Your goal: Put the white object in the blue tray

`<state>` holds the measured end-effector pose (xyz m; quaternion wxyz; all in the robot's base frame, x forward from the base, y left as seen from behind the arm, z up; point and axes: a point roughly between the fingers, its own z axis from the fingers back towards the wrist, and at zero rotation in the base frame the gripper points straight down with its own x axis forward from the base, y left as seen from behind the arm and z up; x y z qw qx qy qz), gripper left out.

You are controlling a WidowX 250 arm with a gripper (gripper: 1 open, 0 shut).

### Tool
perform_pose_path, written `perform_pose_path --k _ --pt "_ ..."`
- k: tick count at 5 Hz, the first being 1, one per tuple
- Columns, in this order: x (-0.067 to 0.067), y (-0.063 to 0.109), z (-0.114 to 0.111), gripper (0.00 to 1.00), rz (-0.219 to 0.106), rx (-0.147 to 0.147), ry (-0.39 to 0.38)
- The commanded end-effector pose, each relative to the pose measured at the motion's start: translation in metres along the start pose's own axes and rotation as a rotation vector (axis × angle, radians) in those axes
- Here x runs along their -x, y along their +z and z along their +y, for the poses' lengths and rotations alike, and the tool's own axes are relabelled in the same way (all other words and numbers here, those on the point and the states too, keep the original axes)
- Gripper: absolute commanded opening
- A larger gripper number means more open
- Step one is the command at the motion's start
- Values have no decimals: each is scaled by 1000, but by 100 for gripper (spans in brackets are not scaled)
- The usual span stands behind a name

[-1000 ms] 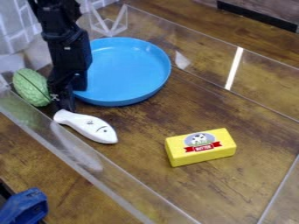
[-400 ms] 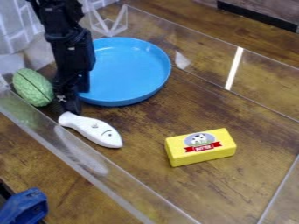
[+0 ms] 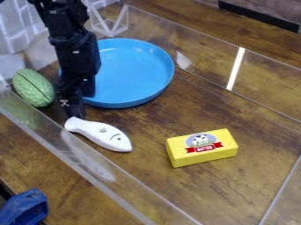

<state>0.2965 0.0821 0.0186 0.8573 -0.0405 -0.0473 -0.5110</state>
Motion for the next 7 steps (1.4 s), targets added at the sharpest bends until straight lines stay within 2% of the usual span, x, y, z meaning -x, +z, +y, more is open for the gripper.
perform_pose_path --k 1,3,5,7 --pt "-12 3 -6 100 -16 8 -85" --pt "-12 3 -9 100 -21 34 -146" --pt "-1 4 -14 100 -26 42 -153" --pt "-21 2 -28 100 -32 39 -163"
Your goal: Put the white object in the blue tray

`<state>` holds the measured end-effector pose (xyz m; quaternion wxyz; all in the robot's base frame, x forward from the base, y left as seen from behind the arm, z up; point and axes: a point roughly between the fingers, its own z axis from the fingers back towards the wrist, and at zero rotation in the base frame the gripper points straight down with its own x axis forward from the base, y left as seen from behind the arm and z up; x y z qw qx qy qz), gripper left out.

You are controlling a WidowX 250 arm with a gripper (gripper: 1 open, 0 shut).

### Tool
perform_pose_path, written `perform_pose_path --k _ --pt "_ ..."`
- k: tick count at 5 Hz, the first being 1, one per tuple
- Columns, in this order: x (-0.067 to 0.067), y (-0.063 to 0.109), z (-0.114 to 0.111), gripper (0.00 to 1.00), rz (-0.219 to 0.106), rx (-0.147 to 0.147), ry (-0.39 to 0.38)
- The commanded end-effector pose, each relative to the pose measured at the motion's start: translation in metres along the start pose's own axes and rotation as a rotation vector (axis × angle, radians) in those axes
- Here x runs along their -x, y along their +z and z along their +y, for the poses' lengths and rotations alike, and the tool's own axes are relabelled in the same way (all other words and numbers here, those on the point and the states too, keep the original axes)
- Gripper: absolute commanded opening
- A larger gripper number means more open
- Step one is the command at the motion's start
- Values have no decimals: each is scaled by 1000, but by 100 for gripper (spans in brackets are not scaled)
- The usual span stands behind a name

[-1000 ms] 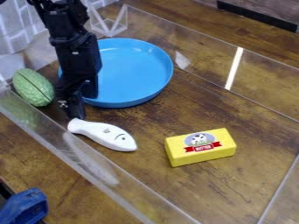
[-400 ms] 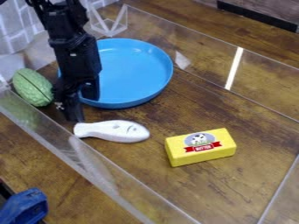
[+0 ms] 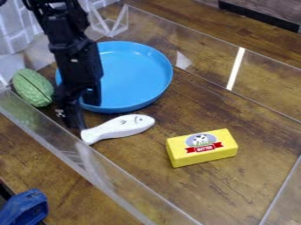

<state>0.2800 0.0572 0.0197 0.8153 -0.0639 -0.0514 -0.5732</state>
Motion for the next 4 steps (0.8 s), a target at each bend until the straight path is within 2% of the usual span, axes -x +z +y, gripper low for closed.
perform_pose_path --k 1,3,4 --pt "-15 0 -4 100 -1 -19 -12" --pt "-16 0 -6 100 -7 -48 -14" --pt "-14 2 6 100 -9 -65 -7"
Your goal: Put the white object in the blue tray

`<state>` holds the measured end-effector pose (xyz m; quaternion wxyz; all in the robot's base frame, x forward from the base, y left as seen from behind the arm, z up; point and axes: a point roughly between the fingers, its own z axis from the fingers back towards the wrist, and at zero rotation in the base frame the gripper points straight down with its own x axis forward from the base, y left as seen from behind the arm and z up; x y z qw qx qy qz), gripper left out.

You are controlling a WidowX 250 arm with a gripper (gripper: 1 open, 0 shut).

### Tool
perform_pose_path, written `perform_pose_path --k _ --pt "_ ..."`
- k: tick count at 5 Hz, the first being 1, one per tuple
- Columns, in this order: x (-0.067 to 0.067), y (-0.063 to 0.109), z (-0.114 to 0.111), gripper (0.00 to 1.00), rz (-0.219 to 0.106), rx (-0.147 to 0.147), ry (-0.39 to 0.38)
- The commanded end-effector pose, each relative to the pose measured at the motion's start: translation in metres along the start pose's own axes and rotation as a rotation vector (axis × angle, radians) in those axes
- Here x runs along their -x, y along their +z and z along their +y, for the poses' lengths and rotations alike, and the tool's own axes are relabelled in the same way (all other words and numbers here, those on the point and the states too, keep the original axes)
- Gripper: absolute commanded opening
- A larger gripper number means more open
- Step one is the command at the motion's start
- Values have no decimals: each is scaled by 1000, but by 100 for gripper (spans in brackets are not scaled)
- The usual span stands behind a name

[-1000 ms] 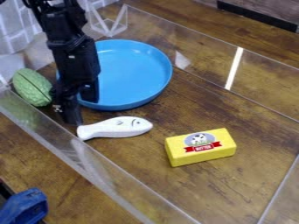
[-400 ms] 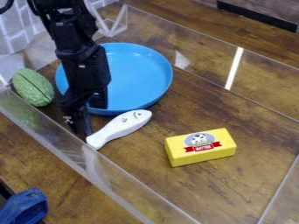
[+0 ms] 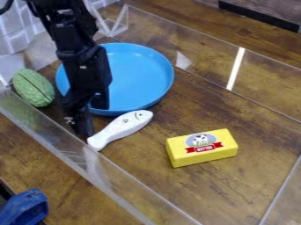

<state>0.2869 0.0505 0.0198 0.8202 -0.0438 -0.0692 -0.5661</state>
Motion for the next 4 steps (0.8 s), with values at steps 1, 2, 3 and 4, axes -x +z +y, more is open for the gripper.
perform_pose_path --k 1,2,3,4 --pt "-4 4 14 100 -5 -27 -12" --pt "-17 1 14 100 -9 -31 -19" --pt "-32 -3 14 100 -13 -38 -31" --pt "-45 -6 15 100 -16 -48 -44"
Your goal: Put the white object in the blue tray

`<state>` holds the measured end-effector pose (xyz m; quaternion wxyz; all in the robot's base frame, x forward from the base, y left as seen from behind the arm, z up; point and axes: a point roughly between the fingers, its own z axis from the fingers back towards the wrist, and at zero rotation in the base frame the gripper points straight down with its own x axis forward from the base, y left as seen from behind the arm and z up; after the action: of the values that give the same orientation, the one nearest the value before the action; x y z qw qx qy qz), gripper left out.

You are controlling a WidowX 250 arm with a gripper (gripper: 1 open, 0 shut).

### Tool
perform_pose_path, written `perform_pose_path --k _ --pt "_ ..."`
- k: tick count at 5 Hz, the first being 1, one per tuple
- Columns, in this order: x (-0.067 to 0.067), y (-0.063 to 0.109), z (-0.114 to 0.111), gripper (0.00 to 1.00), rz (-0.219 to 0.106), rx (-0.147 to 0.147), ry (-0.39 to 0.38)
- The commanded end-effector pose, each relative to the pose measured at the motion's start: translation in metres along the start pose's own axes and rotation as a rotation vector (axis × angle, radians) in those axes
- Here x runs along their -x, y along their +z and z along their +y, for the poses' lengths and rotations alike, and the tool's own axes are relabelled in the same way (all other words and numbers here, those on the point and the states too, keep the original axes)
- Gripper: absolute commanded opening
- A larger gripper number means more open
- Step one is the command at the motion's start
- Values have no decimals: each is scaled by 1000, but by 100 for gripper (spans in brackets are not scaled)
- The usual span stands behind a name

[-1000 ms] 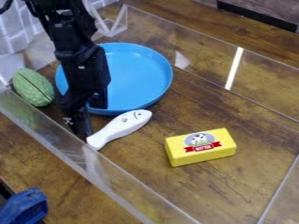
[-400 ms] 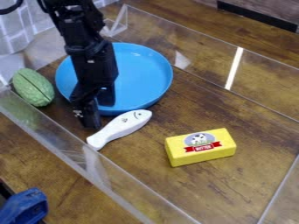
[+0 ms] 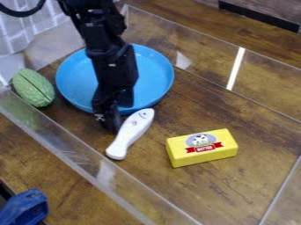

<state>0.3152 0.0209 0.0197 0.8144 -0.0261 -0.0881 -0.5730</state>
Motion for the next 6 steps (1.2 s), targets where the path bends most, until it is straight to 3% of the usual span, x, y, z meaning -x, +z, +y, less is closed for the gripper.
perform_pose_path --k 1,2,3,4,6 --pt "-12 0 -2 100 -10 7 -102" --pt "-20 -2 -4 0 -22 16 -185" --pt "-16 -2 -6 100 -27 13 -193" --pt "-12 -1 -7 100 -26 15 -202" --pt "4 2 11 100 -19 -2 -150"
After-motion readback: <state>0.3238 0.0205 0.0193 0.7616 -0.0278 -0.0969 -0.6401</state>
